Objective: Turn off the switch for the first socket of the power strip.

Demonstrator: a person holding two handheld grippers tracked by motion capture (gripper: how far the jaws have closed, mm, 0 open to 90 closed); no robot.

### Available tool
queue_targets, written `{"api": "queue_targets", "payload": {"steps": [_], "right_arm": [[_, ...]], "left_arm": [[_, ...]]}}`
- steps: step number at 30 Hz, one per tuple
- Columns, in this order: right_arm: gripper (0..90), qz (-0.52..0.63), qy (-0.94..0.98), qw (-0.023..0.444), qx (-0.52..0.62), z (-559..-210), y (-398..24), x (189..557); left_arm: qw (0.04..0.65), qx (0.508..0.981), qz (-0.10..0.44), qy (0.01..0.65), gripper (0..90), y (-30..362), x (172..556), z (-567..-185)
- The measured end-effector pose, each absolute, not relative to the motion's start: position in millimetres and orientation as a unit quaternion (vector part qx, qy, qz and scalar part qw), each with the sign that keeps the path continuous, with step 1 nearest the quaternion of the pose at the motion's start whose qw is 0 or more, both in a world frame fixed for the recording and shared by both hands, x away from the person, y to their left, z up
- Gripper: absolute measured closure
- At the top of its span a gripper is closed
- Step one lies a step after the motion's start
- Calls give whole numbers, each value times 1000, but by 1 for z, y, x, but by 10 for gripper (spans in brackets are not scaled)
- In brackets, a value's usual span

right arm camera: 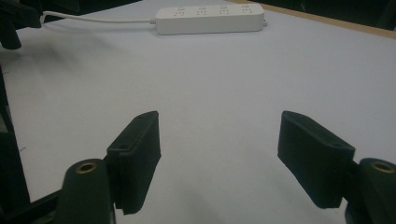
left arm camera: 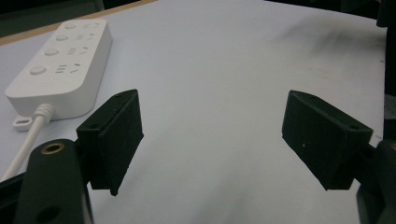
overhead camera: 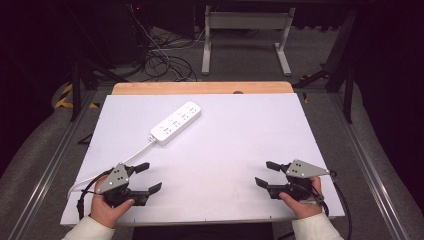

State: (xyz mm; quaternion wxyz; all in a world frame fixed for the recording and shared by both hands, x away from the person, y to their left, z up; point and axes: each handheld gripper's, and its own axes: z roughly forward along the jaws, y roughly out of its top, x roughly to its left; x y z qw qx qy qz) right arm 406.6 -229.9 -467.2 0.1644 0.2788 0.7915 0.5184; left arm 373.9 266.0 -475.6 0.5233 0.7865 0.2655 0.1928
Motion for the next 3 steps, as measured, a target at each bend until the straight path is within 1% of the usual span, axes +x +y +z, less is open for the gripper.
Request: {"api": "queue_targets", "payload": {"steps": [3], "right_arm": [[309,517,792,165,280,-467,-230,407]], "left_arm": [[529,785,180,265,202,265,374,-474]]}}
